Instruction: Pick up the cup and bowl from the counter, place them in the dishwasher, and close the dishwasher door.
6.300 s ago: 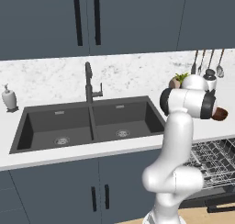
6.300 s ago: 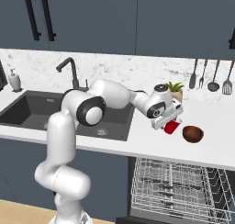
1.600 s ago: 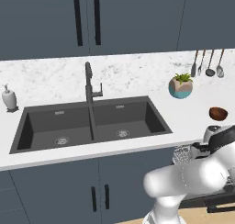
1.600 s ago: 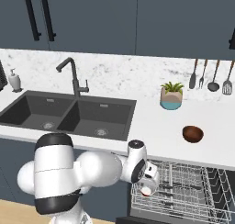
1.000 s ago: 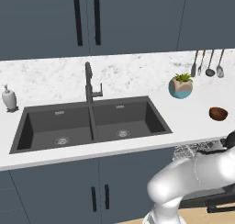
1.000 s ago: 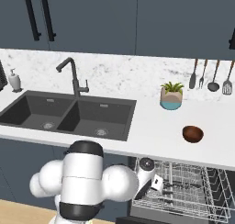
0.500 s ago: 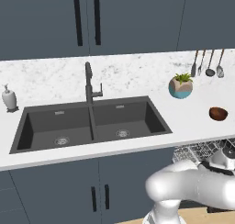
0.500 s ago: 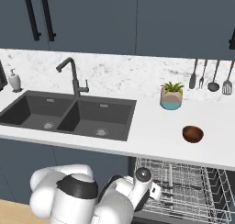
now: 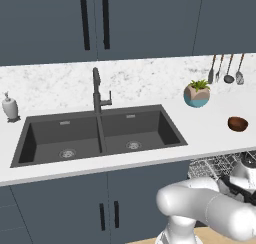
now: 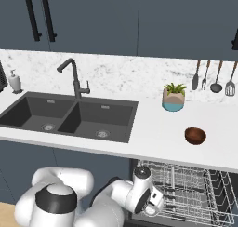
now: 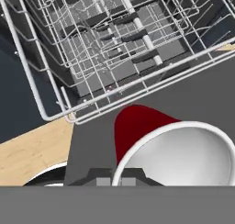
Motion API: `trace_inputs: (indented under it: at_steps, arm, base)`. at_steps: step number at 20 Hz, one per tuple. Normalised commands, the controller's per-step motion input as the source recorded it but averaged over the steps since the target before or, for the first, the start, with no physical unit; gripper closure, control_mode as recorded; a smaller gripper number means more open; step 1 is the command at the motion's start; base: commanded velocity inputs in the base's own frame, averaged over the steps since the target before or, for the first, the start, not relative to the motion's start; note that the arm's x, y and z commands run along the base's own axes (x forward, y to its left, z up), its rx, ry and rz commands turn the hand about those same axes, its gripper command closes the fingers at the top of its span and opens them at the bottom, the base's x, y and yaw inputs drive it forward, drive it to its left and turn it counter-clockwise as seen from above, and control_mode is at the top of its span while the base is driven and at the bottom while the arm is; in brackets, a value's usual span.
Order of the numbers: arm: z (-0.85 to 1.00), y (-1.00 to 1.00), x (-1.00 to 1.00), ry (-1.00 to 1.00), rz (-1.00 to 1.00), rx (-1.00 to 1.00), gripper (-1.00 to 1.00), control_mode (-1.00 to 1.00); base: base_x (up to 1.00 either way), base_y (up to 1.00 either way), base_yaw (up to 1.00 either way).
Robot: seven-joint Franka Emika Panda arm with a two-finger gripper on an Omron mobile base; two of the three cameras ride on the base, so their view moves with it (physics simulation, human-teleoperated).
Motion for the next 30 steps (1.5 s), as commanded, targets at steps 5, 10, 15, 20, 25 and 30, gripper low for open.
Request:
trace_inputs:
  at_steps: [5,10,15,20,25,30]
  arm:
    - [0.18,-0.18,0.46,0.1,-0.08,0.05,1.0,-1.0]
    - [0.15,-0.05,0.51,-0.03,-0.01,0.08,1.0,-1.0]
    - [-0.08,-0.05,0.31,-0.03,0.0,0.01,1.0,-1.0]
    - [-0.41,-0.03,0.31,-0.09,0.0,0.0,1.0,-1.0]
    - [-0.72,-0.03,0.22,-0.06,0.0,0.0,1.0,-1.0]
    - [-0.06,-0.11,0.05,-0.07,0.0,0.05,1.0,-1.0]
  base:
    - [0.0,0.0,0.0]
    - [0.0,0.0,0.0]
    - [0.0,0.0,0.0]
    - [0.0,0.0,0.0]
    - [0.0,0.0,0.0]
    - [0.0,0.0,0.0]
